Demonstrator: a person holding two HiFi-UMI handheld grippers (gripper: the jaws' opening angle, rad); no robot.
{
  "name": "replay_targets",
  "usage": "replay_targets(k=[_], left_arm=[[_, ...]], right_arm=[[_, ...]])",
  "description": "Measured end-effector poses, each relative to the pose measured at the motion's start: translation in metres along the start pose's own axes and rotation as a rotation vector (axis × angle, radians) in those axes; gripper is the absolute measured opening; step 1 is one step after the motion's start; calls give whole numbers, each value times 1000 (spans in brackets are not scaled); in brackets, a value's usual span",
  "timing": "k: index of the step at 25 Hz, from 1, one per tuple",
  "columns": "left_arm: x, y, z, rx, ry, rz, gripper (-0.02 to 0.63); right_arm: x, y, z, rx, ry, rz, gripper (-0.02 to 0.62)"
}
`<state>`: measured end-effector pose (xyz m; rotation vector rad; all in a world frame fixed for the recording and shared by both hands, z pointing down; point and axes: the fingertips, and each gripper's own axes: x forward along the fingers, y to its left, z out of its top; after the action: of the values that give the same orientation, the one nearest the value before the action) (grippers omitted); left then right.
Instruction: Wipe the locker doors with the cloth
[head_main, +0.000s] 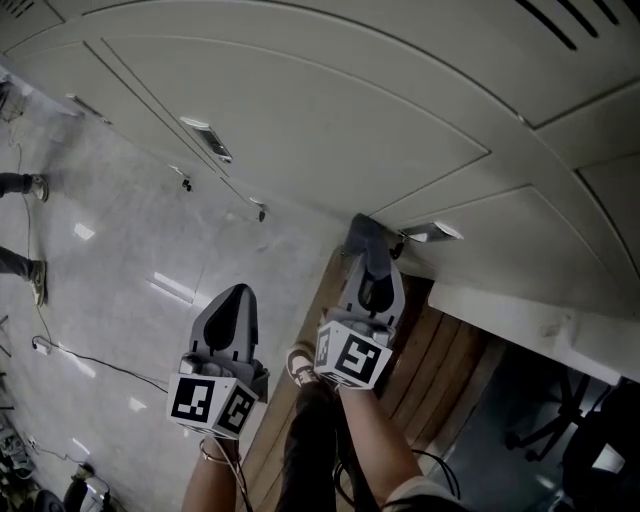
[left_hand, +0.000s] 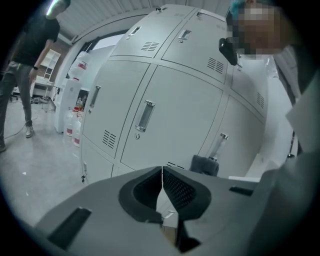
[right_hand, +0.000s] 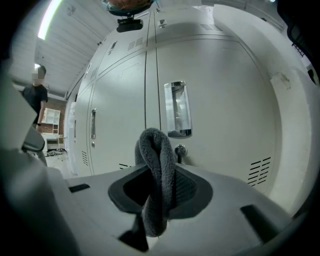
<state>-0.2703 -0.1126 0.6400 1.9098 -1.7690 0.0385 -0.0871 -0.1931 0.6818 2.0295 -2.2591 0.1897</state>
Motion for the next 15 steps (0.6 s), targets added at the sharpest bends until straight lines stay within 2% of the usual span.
replay_targets(k=[10, 15], left_arm=[[10, -21, -27, 26, 29, -13, 11], [16, -44, -33, 33, 32, -43, 11]], right_arm=[[-7, -36, -33, 8, 20, -21, 72], [-13, -62, -36, -3, 35, -41, 72]])
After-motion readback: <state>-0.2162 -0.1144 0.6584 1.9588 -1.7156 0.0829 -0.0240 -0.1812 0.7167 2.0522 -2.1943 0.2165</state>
